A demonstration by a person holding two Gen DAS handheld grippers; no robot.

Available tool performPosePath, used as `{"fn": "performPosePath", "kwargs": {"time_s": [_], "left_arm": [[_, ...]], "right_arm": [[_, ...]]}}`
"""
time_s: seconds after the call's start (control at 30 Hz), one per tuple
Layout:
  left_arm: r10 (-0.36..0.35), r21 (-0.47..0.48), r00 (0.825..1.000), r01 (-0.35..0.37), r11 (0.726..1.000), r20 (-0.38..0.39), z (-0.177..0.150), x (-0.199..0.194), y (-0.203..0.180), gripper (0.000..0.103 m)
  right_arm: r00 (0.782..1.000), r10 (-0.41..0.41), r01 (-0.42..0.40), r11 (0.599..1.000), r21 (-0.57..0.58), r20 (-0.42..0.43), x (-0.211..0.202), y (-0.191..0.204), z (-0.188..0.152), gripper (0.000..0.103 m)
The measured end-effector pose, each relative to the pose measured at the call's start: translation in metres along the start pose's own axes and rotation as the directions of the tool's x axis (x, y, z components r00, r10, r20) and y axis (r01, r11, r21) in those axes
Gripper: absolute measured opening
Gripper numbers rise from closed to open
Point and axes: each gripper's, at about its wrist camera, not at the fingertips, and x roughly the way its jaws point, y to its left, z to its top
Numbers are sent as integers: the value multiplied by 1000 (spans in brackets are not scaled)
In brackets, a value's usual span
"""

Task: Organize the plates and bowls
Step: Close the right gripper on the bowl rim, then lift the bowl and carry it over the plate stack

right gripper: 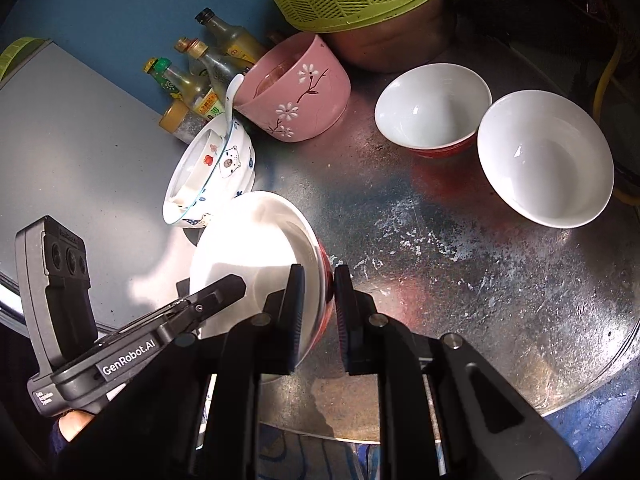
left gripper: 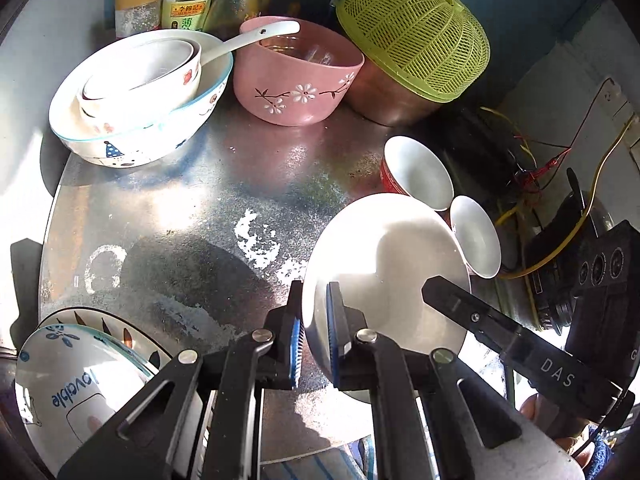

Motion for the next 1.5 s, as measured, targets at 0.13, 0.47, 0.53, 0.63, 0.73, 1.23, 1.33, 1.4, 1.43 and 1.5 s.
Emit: {"fn": "performPosePath", "kwargs": {"time_s": [0.13, 0.47, 0.53, 0.63, 0.73, 1.23, 1.33, 1.4, 1.43, 1.5], "left_arm": [[33, -55, 999, -31, 998, 36, -12, -24, 18, 9], [121, -202, 987, -97, 975, 108, -56, -79, 71, 9], [137, -235, 984, -107, 966, 112, -67, -87, 83, 9], [160, -283, 981, -124, 951, 109, -82, -96, 102, 9], [181, -318, 979, -142, 937, 97, -94, -99, 117, 9], [194, -391, 980, -160, 906, 48, -122, -91, 153, 9], [194, -398, 980, -163, 903, 40, -123, -89, 155, 9], [194, -400, 980, -164, 901, 34, -123, -87, 156, 9], [193, -401, 981, -165, 901, 31, -123, -86, 157, 9], [192, -403, 981, -166, 900, 26, -124, -84, 157, 9]], "right_arm": [[999, 36, -38, 997, -61, -34, 2, 25, -8, 16], [985, 101, -128, 970, -204, -138, 20, 90, -39, 16], [981, 105, -142, 963, -230, -166, 26, 103, -47, 16], [972, 104, -159, 951, -264, -212, 36, 120, -61, 16], [962, 93, -169, 941, -292, -257, 50, 132, -75, 16], [937, 32, -160, 925, -345, -348, 96, 149, -100, 16], [934, 21, -155, 924, -350, -357, 100, 149, -101, 16], [931, 12, -150, 924, -353, -364, 106, 151, -102, 16], [930, 7, -147, 924, -354, -367, 108, 151, -102, 16], [929, 1, -141, 926, -350, -371, 112, 151, -102, 16]]}}
